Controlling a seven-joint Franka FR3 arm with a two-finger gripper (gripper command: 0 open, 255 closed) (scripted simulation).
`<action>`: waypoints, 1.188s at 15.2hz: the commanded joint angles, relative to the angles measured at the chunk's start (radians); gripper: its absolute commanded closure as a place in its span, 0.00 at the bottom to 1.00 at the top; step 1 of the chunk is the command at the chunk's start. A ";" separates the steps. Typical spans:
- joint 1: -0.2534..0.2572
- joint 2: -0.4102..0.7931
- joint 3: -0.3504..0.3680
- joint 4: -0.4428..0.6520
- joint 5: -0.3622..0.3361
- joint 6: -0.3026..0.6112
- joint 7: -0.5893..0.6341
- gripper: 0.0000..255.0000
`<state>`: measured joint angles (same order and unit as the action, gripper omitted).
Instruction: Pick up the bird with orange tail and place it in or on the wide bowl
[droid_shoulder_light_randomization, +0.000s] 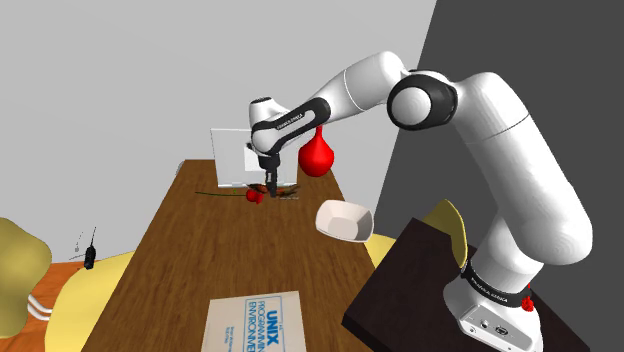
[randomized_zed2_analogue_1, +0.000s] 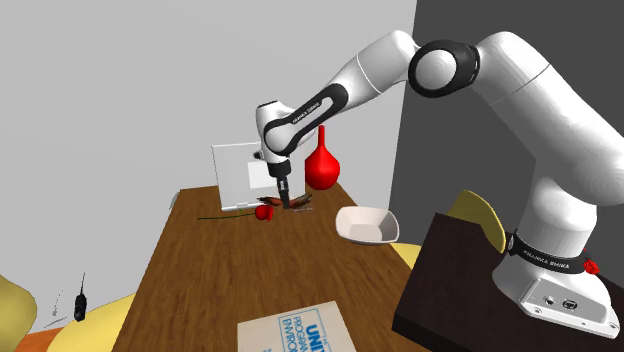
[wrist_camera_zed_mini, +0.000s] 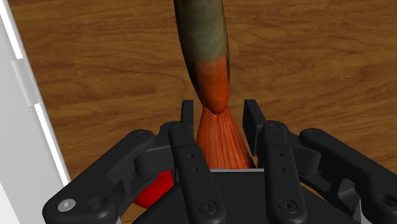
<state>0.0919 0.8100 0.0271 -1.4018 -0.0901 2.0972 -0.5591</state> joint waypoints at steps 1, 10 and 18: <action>0.001 -0.014 0.001 0.005 0.001 -0.019 0.000 1.00; -0.017 -0.179 0.000 -0.205 0.001 0.027 -0.014 1.00; -0.045 -0.351 -0.008 -0.492 -0.002 0.143 -0.035 0.00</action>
<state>0.0471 0.4582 0.0189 -1.8948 -0.0921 2.2407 -0.5945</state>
